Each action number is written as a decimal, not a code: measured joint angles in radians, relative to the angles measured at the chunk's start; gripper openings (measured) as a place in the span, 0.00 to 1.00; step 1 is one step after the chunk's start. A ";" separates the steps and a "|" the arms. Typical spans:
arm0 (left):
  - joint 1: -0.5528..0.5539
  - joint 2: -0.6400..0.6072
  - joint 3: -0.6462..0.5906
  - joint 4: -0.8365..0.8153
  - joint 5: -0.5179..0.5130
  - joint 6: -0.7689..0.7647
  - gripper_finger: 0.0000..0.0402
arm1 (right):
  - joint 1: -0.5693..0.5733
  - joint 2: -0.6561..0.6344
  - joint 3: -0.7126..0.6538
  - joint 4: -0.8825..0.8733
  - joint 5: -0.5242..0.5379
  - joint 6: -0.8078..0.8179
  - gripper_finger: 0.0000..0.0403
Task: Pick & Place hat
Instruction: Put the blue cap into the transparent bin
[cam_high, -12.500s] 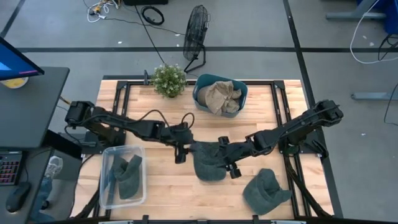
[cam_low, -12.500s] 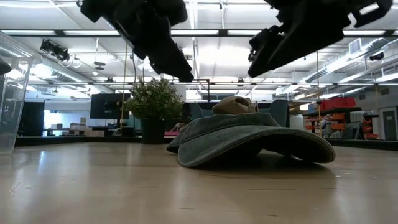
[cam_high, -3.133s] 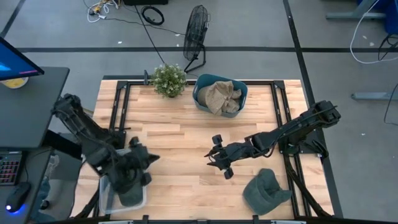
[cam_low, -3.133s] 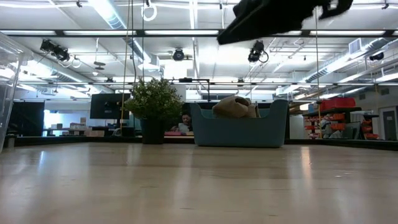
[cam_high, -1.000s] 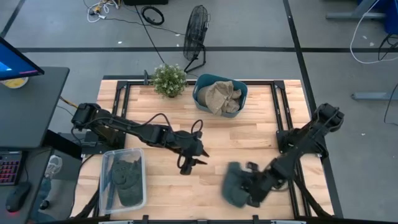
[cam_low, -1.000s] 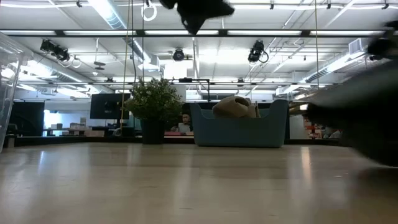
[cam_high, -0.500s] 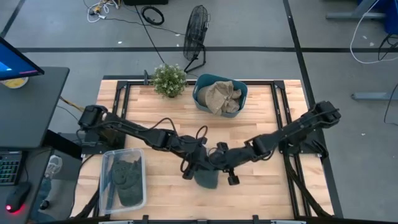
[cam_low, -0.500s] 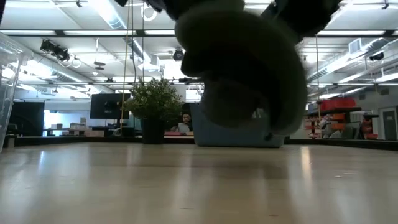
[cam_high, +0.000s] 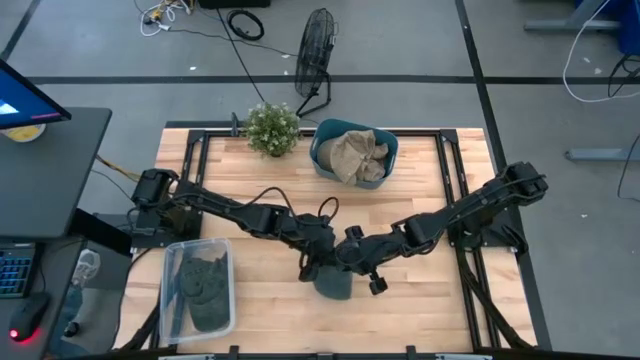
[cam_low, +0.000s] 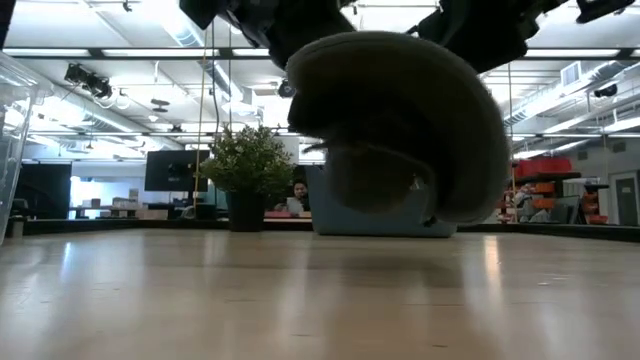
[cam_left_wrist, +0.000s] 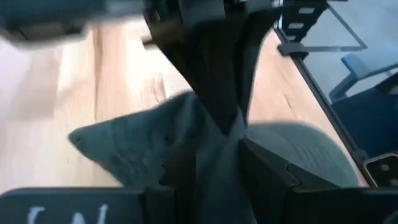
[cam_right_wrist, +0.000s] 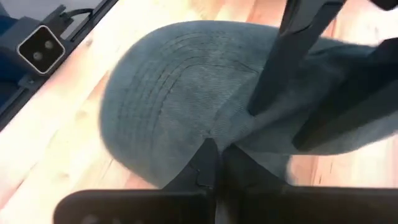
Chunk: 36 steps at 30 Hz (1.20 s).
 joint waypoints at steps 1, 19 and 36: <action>0.000 0.000 0.000 -0.016 0.010 -0.015 0.31 | 0.000 0.000 0.000 -0.002 0.018 -0.001 0.01; -0.015 -0.002 -0.002 -0.261 0.021 0.008 0.02 | 0.000 0.000 0.000 -0.013 0.121 0.110 0.16; -0.177 -0.222 0.505 -1.149 -0.024 0.068 0.01 | 0.002 0.000 0.000 -0.042 0.151 0.185 0.40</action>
